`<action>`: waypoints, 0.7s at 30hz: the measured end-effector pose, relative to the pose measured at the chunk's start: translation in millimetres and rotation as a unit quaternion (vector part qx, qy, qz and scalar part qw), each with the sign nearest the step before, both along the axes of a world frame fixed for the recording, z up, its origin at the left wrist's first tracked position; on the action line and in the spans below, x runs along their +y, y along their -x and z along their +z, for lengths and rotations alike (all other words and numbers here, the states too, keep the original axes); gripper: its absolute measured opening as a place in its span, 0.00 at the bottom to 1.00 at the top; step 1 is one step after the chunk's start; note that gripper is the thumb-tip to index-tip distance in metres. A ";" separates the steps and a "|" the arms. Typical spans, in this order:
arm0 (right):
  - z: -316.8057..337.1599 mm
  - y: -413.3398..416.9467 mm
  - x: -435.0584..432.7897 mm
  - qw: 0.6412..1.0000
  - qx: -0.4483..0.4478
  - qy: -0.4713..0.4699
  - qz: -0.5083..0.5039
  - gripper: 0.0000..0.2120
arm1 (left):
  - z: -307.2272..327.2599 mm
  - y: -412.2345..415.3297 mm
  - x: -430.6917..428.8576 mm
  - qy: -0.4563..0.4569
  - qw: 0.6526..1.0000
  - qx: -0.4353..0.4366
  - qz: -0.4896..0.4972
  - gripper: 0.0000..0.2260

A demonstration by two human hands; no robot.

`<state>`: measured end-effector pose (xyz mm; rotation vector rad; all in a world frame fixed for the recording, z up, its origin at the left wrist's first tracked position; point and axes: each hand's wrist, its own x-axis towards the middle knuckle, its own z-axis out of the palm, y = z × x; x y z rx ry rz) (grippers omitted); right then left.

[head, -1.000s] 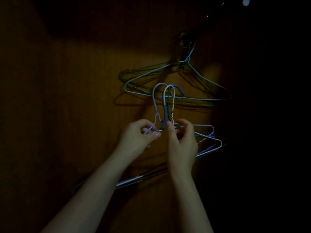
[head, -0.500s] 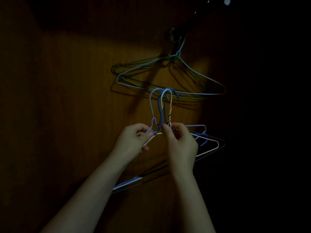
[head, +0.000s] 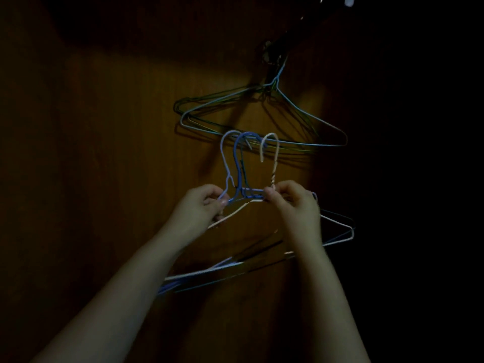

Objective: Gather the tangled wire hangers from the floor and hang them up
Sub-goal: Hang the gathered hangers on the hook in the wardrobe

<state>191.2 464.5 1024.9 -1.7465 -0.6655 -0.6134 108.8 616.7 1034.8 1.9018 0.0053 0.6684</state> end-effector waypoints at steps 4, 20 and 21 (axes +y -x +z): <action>26.1 -19.9 -32.8 0.993 0.021 -0.045 0.106 0.11 | 14.9 1.0 18.6 -0.003 1.000 -0.001 -0.004 0.07; 97.4 -76.7 -45.2 0.974 0.043 -0.204 0.090 0.09 | 12.7 -39.5 56.3 0.021 1.000 -0.010 0.009 0.09; 101.8 -83.1 -43.6 0.972 0.044 -0.211 0.091 0.09 | 11.4 -43.2 57.8 0.014 1.000 -0.007 0.007 0.09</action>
